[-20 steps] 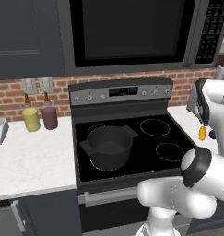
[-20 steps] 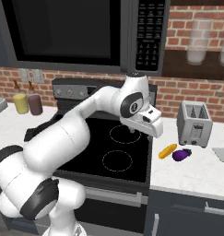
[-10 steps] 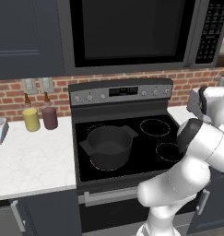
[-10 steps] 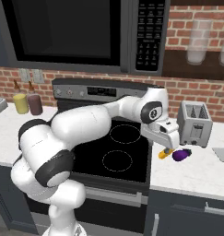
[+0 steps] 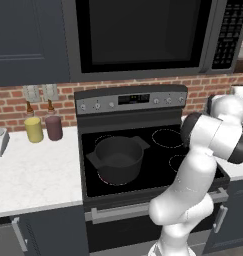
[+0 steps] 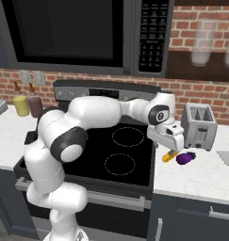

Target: Put the eggplant and corn in the pot. Retrieve the spatula and lightly stir the vegetables in the pot.

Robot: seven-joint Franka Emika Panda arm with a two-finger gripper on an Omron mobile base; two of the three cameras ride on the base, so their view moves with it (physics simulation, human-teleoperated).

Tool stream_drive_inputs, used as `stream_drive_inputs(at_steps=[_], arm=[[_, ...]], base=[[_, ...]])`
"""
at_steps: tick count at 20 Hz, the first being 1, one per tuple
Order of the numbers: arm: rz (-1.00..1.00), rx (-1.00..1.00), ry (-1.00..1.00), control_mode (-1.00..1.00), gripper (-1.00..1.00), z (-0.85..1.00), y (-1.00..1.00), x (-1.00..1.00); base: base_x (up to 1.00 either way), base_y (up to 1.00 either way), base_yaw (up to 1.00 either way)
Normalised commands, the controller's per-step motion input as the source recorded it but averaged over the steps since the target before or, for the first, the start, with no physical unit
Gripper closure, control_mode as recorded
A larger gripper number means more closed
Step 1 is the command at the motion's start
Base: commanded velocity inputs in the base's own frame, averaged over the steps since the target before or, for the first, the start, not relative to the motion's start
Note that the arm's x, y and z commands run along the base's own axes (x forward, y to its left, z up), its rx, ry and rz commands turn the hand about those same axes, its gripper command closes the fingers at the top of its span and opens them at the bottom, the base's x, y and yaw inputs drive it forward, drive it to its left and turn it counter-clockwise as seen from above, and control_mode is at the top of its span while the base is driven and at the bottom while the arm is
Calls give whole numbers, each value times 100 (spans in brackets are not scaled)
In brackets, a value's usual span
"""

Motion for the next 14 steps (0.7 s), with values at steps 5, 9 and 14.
stream_drive_inputs(at_steps=[5,9,14], arm=[[0,5,1,-100,-100,-33,-2,51],[0,0,0,-100,-100,-41,-2,37],[0,0,0,-100,-100,-36,0,22]], base=[[0,0,0],[0,0,0],[0,0,0]])
